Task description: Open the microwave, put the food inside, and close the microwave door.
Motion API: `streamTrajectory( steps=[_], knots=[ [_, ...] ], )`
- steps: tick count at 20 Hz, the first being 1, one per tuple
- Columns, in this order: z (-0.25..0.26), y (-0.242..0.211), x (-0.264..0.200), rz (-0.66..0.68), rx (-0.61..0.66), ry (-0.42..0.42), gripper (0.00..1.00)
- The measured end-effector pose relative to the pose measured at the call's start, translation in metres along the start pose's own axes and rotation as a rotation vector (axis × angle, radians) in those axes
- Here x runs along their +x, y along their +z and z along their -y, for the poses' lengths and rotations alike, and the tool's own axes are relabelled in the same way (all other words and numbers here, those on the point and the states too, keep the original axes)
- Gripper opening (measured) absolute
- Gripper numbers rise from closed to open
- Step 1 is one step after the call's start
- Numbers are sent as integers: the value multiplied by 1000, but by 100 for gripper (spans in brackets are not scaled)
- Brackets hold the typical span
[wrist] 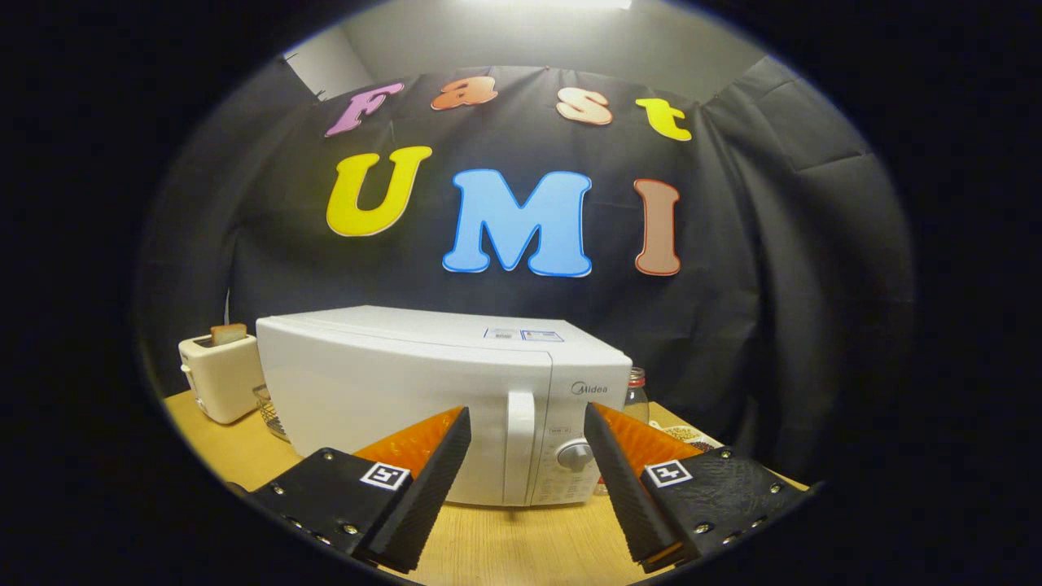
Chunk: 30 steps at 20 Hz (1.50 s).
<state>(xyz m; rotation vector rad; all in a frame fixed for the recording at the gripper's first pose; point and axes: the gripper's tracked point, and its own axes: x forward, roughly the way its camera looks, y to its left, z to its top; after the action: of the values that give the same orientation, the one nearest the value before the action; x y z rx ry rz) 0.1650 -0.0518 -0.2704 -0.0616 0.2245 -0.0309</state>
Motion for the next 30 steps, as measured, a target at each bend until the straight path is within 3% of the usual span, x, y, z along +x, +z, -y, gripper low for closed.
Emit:
streamTrajectory(
  steps=[1, 2, 5, 12, 15, 18, 30],
  knots=[
    [0, -9, 7, -24, -1, 0, 89],
    [2, -18, 14, -42, 5, -1, 80],
    [-1, -32, 31, -67, 14, -2, 77],
    [-7, -42, 53, -103, 30, -12, 32],
    [-3, -43, 53, -120, 50, -13, 29],
    [-6, -42, 49, -136, 72, 39, 16],
    [-6, -41, 39, -134, 110, 129, 16]
  ],
)
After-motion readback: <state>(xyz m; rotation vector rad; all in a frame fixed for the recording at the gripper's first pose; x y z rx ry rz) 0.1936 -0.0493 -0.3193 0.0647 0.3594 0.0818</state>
